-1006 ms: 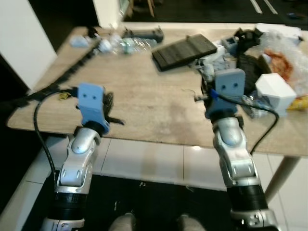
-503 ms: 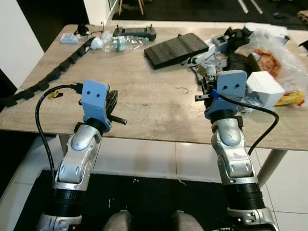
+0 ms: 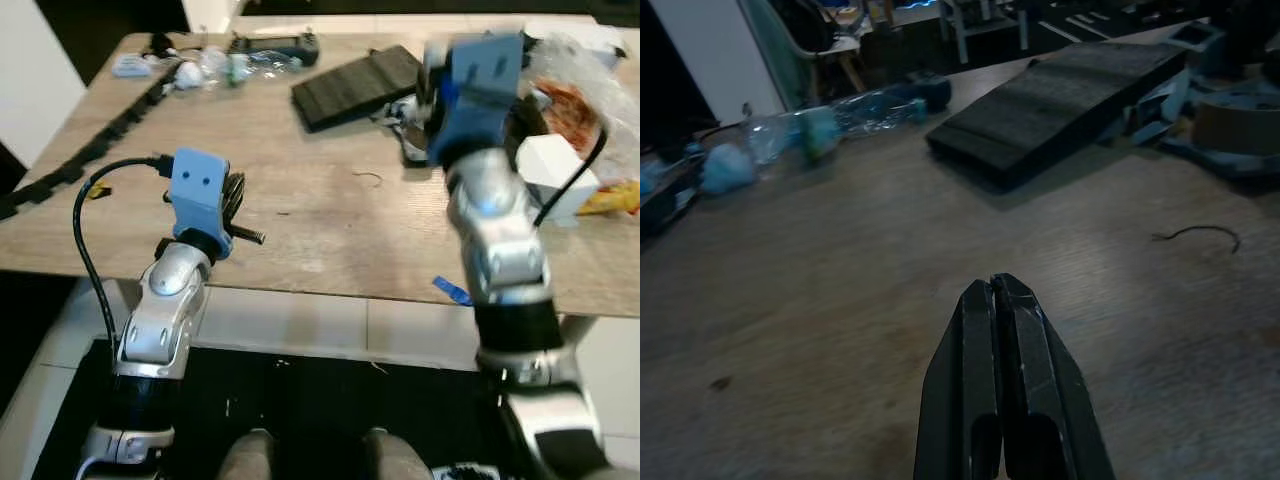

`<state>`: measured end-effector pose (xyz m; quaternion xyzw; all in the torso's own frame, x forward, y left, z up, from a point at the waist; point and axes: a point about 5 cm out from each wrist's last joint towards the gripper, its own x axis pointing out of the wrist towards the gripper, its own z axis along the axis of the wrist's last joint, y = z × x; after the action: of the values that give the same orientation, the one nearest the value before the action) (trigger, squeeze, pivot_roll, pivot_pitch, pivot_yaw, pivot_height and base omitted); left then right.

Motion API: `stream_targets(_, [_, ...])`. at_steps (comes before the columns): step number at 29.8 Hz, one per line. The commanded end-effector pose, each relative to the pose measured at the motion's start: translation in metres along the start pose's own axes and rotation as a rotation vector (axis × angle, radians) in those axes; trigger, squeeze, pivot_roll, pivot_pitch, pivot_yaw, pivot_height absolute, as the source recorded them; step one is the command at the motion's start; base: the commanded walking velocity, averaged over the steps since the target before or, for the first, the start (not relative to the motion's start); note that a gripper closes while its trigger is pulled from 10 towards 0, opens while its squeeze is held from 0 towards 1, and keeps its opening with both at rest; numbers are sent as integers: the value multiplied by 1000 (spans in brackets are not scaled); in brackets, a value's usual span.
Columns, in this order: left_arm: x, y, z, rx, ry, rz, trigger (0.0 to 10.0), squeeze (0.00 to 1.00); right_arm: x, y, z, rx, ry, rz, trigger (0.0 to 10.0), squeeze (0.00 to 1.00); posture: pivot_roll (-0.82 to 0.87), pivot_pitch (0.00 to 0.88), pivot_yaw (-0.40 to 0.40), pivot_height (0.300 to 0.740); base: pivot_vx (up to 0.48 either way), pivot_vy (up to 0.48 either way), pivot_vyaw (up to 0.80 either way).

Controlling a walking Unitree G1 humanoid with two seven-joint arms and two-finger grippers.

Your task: Picking trash to rubbish bin

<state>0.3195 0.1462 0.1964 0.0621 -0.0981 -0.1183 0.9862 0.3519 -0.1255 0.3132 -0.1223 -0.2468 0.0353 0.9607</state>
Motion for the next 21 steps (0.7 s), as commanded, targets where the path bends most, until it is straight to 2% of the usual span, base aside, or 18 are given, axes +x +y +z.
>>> stream_targets(1, [-2,4,-6,0,38,11,10000,0,10,12,8,5,7,60,10000,0,39,213,53,740,0,0,0])
stream_targets(4, [-3,5,-5,13,41,7,10000,0,23,20,30,12,-33,94,10000,0,37,219,53,740,0,0,0])
stream_targets(5, [-3,5,-5,13,41,7,10000,0,23,20,30,12,-33,94,10000,0,37,219,53,740,0,0,0])
stream_targets(9, [-5,8,-4,12,48,19,10000,0,41,29,73,43,-107,137,10000,0,38,246,47,740,0,0,0])
stream_targets(11, [-6,8,-4,11,49,19,10000,0,43,29,80,48,-118,144,10000,0,38,246,47,740,0,0,0])
stream_targets(12, [-7,8,-4,12,50,19,10000,0,48,29,92,51,-144,144,10000,0,38,253,43,740,0,0,0])
stream_targets(21, [-9,5,-6,5,57,15,10000,0,54,32,115,74,-198,154,10000,0,28,267,43,740,0,0,0])
